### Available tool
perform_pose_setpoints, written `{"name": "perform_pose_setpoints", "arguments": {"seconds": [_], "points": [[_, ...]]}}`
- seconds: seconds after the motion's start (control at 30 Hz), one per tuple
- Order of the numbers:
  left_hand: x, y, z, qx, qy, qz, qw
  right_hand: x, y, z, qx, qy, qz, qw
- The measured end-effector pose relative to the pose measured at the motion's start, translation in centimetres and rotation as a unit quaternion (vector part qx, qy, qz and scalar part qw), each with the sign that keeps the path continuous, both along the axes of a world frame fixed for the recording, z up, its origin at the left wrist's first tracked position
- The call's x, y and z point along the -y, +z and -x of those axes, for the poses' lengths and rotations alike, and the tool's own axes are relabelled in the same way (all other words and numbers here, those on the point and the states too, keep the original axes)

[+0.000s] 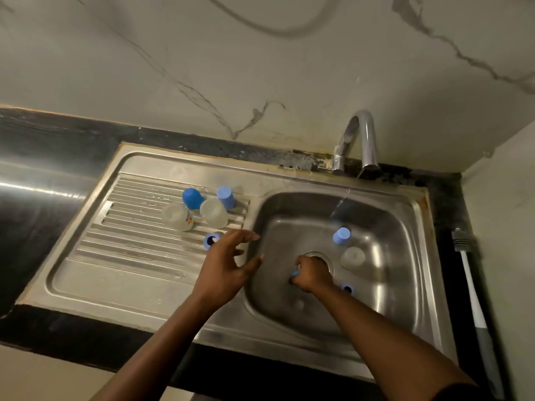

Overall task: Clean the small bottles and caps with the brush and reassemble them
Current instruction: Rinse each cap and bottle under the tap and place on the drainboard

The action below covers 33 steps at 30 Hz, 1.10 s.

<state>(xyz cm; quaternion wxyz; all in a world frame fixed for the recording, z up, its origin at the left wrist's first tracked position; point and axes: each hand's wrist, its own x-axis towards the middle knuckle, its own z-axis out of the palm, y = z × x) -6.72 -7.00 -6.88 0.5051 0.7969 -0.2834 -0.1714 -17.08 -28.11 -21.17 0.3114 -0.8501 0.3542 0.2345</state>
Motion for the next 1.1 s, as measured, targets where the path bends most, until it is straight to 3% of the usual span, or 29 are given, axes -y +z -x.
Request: {"name": "perform_pose_setpoints", "arguments": {"seconds": [0.27,0.5,0.63,0.8,0.9,1.0,1.1], "points": [[0.3,-1.1,2.1,-0.009,0.008,-0.035,0.999,0.4,-4.4,1.7,0.050,0.023,-0.011,0.998],[2.4,-1.2,2.3,-0.031,0.019,-0.033,0.999,3.0,-0.8,1.8,0.201,-0.086,-0.044,0.975],[6.1,-0.8,2.1,-0.041,-0.003,-0.027,0.999,6.3,5.8,0.5,0.289,-0.232,-0.172,0.913],[12.7,0.5,1.5,-0.043,-0.070,-0.004,0.997,10.1,13.7,0.4,0.370,-0.278,-0.243,0.852],[16.5,0.6,1.0,-0.160,-0.068,0.048,0.984,11.3,16.2,0.5,0.393,-0.313,-0.265,0.823],[19.3,1.5,0.7,-0.293,-0.052,0.113,0.948,12.4,17.4,0.5,0.410,-0.349,-0.315,0.781],[20.9,2.2,0.5,-0.360,-0.031,0.149,0.921,13.1,18.4,0.2,0.423,-0.367,-0.375,0.739]]}}
